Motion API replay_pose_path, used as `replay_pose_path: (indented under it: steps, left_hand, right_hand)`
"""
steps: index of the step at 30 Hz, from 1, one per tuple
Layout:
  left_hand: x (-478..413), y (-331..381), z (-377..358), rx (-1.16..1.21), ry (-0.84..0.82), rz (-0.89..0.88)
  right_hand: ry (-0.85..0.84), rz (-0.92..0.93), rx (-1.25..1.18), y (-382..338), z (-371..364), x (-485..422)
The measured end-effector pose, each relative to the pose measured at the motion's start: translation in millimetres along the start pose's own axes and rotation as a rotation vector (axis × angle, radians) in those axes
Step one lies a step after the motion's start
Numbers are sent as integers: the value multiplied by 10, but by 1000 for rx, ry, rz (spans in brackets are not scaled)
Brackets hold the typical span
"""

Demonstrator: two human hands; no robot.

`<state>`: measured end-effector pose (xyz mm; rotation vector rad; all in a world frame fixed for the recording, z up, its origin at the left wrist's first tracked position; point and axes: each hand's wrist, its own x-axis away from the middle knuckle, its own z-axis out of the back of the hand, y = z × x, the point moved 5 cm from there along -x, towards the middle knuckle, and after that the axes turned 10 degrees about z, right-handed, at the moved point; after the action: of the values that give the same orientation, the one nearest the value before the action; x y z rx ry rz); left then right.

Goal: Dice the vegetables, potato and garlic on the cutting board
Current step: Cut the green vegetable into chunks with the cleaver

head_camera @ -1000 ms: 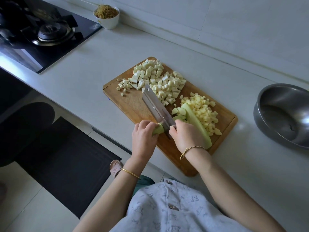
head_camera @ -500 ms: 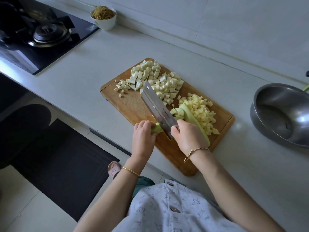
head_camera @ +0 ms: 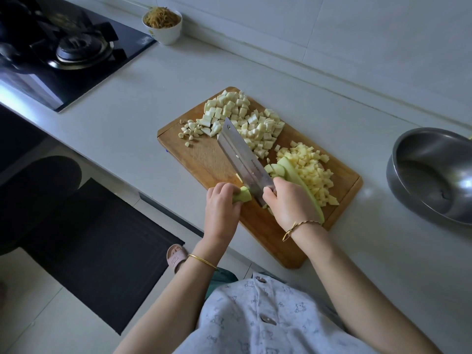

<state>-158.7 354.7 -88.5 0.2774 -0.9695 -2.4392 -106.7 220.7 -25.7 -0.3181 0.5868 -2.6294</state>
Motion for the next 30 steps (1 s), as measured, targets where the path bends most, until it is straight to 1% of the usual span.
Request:
replay_pose_path:
  steps: [4,11,18,22,30]
  left_hand:
    - [-5,5,0,15,4,12]
    - [0,1,-8,14,13,6]
    - [19,-24,25,11,29,5]
    - [4,-45,18,29,18,28]
    - [10,-39,9,44,22,25]
  right_hand:
    - [1,1,-7,-8,16,19]
    - [-84,-43,31,-38,-87,-7]
    - [-9,-61,-3,41,-62,-8]
    - [13,2,-2,-18,10,34]
    - [-35,-4,64,-53,-84,24]
